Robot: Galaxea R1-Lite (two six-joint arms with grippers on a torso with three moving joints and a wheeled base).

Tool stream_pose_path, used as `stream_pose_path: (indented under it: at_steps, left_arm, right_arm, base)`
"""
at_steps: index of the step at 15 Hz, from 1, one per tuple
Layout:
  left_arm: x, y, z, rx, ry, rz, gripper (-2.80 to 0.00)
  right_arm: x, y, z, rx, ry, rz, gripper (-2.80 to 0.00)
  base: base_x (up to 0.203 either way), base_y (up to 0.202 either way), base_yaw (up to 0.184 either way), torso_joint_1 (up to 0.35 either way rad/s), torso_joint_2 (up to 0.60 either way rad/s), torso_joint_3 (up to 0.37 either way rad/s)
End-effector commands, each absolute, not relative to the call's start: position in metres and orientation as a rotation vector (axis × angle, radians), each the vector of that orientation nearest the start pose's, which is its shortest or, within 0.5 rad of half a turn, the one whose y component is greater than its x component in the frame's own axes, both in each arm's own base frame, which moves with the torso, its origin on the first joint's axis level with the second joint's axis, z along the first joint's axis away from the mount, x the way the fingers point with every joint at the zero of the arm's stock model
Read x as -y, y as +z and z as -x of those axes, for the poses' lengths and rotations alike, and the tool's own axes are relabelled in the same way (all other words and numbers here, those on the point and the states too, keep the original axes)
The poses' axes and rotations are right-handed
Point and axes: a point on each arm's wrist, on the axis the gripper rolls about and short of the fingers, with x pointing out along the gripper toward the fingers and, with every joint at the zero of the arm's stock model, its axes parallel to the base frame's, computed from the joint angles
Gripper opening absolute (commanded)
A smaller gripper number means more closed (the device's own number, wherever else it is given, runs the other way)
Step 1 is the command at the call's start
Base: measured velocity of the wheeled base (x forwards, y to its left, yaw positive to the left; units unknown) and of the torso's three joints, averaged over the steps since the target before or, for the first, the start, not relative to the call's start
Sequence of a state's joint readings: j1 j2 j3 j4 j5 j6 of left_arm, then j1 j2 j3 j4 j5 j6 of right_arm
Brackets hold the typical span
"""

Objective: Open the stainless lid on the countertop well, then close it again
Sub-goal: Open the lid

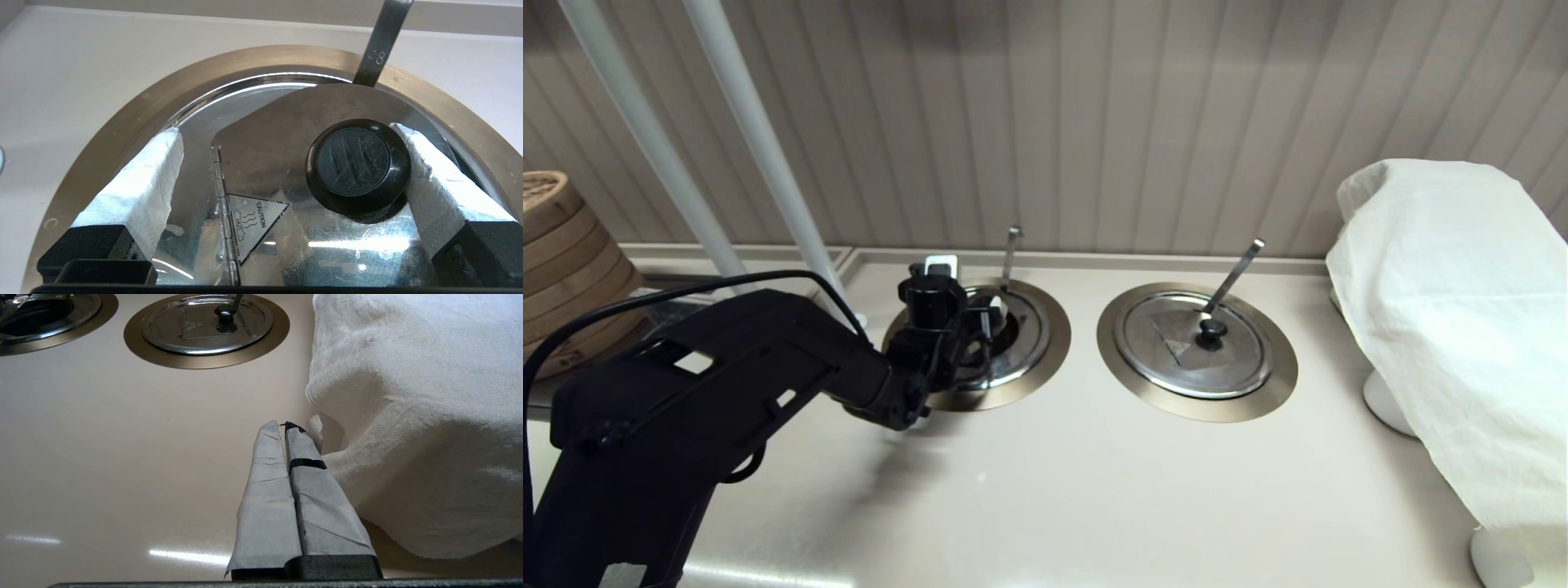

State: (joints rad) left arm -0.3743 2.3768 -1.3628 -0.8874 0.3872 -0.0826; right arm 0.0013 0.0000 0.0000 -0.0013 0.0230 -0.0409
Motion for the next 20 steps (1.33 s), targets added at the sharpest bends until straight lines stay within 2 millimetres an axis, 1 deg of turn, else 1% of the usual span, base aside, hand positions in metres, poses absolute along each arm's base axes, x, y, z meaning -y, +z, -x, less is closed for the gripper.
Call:
stream_pose_path:
  at_steps: [1, 4, 8, 10, 13, 16, 18, 20]
  left_arm:
    - [0.157, 0.090, -0.441, -0.117, 0.035, 0.035, 0.00]
    - [0.153, 0.089, -0.436, -0.132, 0.039, 0.032, 0.00]
    - [0.149, 0.095, -0.428, -0.139, 0.044, 0.031, 0.00]
    - [0.143, 0.096, -0.421, -0.153, 0.053, 0.027, 0.00]
    - [0.132, 0.100, -0.412, -0.078, 0.063, 0.037, 0.00]
    - [0.126, 0.100, -0.404, -0.072, 0.073, 0.020, 0.00]
    - [0.120, 0.106, -0.398, -0.050, 0.079, 0.029, 0.00]
    - [0.108, 0.113, -0.389, -0.036, 0.103, 0.037, 0.00]
  right_arm:
    - [0.000, 0.076, 0.023, 0.002, 0.025, 0.041, -2.80]
    - [0.000, 0.076, 0.023, 0.002, 0.025, 0.041, -2.80]
    - [-0.001, 0.076, 0.023, 0.002, 0.026, 0.041, -2.80]
    - [-0.001, 0.076, 0.023, 0.002, 0.026, 0.041, -2.80]
    - [0.000, 0.076, 0.023, 0.002, 0.025, 0.041, -2.80]
    - [0.000, 0.076, 0.023, 0.002, 0.025, 0.041, -2.80]
    - [0.000, 0.076, 0.023, 0.002, 0.025, 0.041, -2.80]
    - [0.000, 0.076, 0.023, 0.002, 0.025, 0.041, -2.80]
  base:
    - [0.000, 0.000, 0.000, 0.000, 0.00, 0.000]
    - [0.000, 0.000, 0.000, 0.000, 0.00, 0.000]
    - [0.000, 0.000, 0.000, 0.000, 0.00, 0.000]
    - [0.000, 0.000, 0.000, 0.000, 0.00, 0.000]
    - [0.000, 0.000, 0.000, 0.000, 0.00, 0.000]
    - [0.000, 0.000, 0.000, 0.000, 0.00, 0.000]
    - [0.000, 0.000, 0.000, 0.000, 0.00, 0.000]
    - [0.000, 0.000, 0.000, 0.000, 0.00, 0.000]
